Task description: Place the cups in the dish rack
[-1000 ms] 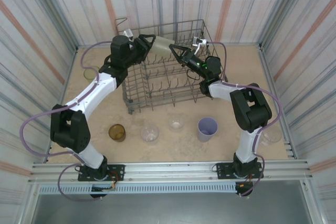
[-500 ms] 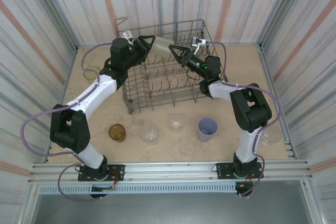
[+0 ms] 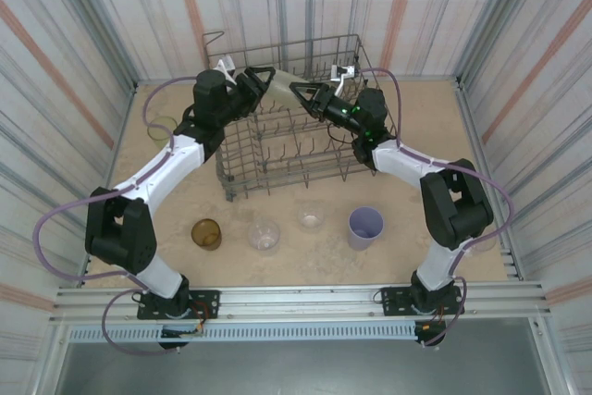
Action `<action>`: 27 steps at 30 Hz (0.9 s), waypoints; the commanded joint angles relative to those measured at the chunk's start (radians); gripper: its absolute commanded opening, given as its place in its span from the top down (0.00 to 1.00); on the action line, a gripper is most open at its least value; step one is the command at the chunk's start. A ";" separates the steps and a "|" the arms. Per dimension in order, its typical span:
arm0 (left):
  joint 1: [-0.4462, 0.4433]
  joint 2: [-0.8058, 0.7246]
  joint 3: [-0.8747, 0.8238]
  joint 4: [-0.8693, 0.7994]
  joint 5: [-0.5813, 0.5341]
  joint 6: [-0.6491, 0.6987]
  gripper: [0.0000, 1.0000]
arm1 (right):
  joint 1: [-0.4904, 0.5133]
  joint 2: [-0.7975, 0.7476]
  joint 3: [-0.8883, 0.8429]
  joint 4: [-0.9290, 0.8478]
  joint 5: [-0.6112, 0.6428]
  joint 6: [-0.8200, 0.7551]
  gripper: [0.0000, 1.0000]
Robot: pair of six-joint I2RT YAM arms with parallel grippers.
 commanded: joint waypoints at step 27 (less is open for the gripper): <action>0.023 -0.015 0.182 -0.104 -0.073 0.264 0.83 | -0.055 -0.333 -0.036 -0.756 0.144 -0.409 0.18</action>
